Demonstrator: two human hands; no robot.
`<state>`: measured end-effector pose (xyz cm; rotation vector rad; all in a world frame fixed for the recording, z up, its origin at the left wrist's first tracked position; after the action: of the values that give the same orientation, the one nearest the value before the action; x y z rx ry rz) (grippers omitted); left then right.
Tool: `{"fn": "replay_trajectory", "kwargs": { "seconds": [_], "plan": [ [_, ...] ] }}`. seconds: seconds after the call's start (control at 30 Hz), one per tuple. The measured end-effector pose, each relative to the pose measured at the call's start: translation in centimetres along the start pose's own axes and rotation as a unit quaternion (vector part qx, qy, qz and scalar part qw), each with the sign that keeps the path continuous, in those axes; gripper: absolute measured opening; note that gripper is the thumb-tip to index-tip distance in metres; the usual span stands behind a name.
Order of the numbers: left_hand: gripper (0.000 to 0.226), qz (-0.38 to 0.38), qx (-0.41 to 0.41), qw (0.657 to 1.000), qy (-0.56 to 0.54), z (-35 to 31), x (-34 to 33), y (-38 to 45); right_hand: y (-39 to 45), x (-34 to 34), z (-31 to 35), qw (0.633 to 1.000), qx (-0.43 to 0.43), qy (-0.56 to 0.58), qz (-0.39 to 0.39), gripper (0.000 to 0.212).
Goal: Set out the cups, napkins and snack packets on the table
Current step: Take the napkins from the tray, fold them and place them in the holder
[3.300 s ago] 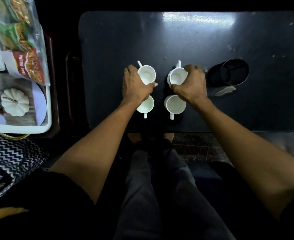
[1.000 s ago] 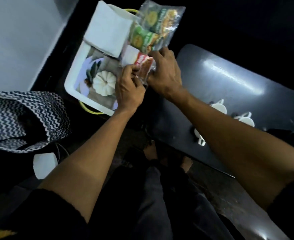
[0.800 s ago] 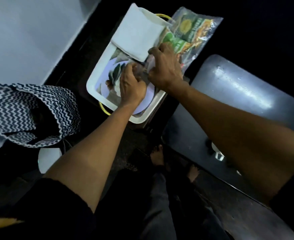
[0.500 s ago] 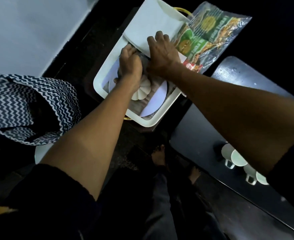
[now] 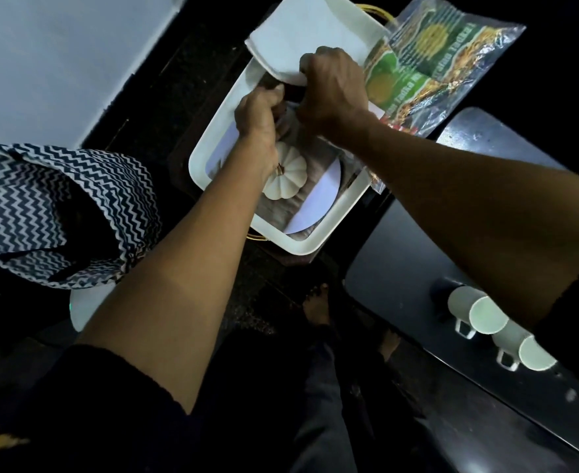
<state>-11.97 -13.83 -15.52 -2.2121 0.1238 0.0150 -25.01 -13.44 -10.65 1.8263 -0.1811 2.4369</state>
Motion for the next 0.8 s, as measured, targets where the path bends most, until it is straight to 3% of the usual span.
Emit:
{"fn": "replay_trajectory", "kwargs": {
  "seconds": [0.17,0.27,0.33,0.5,0.57,0.67,0.73,0.8],
  "plan": [
    [0.040,0.099,0.018,0.991,-0.085,0.8,-1.8,-2.1,-4.1,2.3,3.4,0.990,-0.016,0.126,-0.069,0.023],
    [0.046,0.043,0.033,0.997,-0.056,2.0,-0.3,-3.6,-8.1,2.9,4.7,0.978,-0.008,0.199,-0.061,0.030],
    [0.038,-0.020,0.024,0.999,-0.039,2.5,1.0,-5.0,-10.7,3.5,4.6,0.970,-0.014,0.232,-0.065,0.034],
    [0.029,-0.077,-0.063,0.995,0.003,3.5,1.5,-10.2,-17.5,7.0,0.7,0.929,-0.101,0.285,-0.213,0.034],
    [0.024,-0.052,-0.106,0.993,0.029,4.3,0.5,-12.9,-20.1,8.5,-1.6,0.924,-0.146,0.256,-0.245,0.046],
    [0.020,0.044,-0.123,0.989,0.071,6.8,-2.5,-16.5,-23.9,8.9,-5.5,0.914,-0.198,0.293,-0.199,0.068],
    [0.022,0.102,-0.123,0.983,0.093,8.8,-4.9,-18.7,-26.9,8.4,-8.5,0.868,-0.230,0.415,-0.148,0.063],
    [0.027,0.143,-0.114,0.977,0.113,11.0,-7.2,-20.4,-30.0,8.1,-11.1,0.789,-0.253,0.546,-0.125,0.042]
  ]
}}
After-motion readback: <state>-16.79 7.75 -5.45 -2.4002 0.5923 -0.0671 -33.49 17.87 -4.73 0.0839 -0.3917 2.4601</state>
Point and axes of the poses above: each hand's wrist, its own y-axis towards the middle knuckle, its own x-axis out of the back of the hand, z = x × y, the point moved 8 cm from there along y, towards the middle knuckle, and after that the axes turned 8 degrees about x, right-handed, at the moved point
